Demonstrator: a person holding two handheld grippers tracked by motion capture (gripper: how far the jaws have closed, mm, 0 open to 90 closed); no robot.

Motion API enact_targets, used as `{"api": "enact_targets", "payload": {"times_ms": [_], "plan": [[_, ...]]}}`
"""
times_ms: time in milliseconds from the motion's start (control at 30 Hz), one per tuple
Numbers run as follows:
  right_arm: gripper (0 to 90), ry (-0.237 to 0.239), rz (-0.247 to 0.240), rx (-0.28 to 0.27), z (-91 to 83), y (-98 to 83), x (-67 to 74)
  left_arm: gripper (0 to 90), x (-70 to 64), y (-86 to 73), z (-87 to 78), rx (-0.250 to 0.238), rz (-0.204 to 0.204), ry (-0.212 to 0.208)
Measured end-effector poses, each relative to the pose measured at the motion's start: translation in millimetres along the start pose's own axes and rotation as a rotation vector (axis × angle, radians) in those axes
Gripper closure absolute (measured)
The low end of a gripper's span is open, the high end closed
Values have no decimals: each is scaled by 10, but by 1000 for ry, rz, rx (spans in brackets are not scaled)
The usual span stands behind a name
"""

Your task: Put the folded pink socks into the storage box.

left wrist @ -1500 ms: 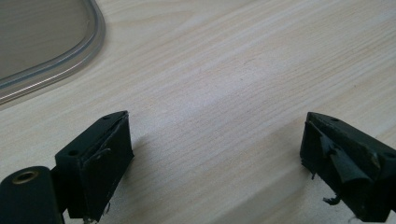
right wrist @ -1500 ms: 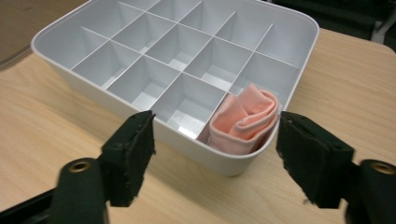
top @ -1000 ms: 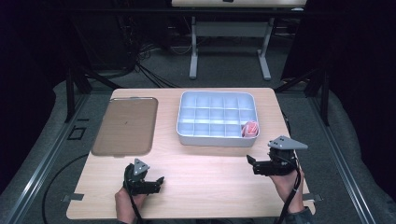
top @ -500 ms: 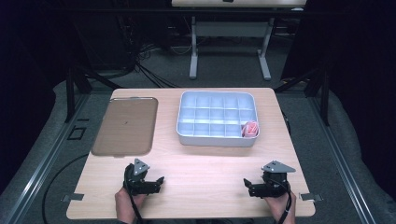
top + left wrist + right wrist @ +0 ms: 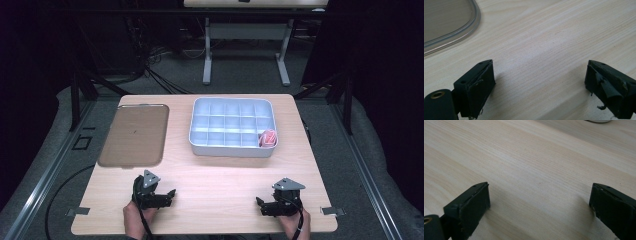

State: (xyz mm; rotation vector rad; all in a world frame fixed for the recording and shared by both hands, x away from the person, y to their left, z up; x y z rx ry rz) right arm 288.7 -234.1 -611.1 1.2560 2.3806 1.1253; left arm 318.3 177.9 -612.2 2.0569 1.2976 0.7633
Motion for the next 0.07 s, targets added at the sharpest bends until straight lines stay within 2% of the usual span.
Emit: {"api": "enact_targets", "payload": {"times_ms": [67], "plan": [[35,10,6,-2,2,0,-12,89,1,0,-1,0,2,1]]}}
Point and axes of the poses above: each handheld gripper's, and its own axes: z roughly forward along the jaws, y roughly out of its top, x roughly to its left, the point moved 3 cm from there along z, roughly forward along the jaws, and after that the axes turned 13 degrees about y, right-handed, at the moved point
